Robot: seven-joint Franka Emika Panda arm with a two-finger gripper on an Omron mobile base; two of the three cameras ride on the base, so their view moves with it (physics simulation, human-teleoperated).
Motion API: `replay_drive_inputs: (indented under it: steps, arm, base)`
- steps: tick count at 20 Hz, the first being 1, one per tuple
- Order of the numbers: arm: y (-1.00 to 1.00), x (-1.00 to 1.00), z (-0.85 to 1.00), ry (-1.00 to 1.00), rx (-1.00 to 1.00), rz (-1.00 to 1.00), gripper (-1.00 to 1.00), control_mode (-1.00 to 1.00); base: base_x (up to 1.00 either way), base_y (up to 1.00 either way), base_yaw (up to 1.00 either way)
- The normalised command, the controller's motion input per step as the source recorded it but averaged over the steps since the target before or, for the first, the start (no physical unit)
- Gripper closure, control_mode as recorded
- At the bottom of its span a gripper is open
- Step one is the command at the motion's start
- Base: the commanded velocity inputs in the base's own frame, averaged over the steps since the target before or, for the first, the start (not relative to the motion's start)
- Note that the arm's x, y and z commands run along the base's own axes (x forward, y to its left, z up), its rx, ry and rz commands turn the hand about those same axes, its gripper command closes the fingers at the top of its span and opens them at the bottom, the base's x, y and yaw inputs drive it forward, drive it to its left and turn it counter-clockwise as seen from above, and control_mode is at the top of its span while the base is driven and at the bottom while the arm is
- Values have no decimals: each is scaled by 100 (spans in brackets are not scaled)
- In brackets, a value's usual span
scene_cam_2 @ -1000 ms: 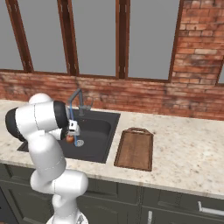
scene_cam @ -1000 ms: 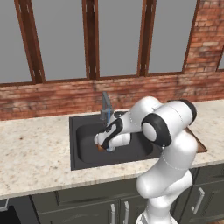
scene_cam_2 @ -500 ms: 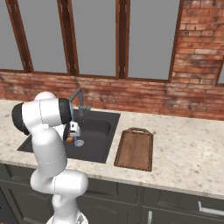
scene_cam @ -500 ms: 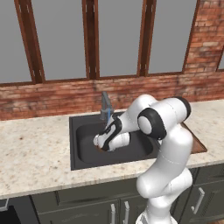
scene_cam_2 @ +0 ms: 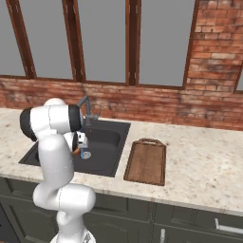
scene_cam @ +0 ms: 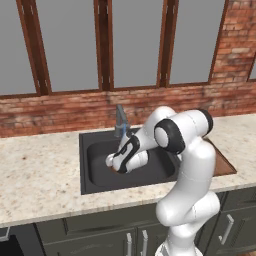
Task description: Pick the apple from the sink and place it on the cutting board to airdry. Then turn off the sink faucet.
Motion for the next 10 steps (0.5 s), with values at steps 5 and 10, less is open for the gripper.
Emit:
replay_drive_inputs:
  steps: [5, 10]
  arm:
    - [5, 18, -7, 0, -1, 0, -100, -100]
    - [3, 13, -9, 0, -1, 0, -100, -100]
  base:
    - [0, 0, 0]
    - [0, 0, 0]
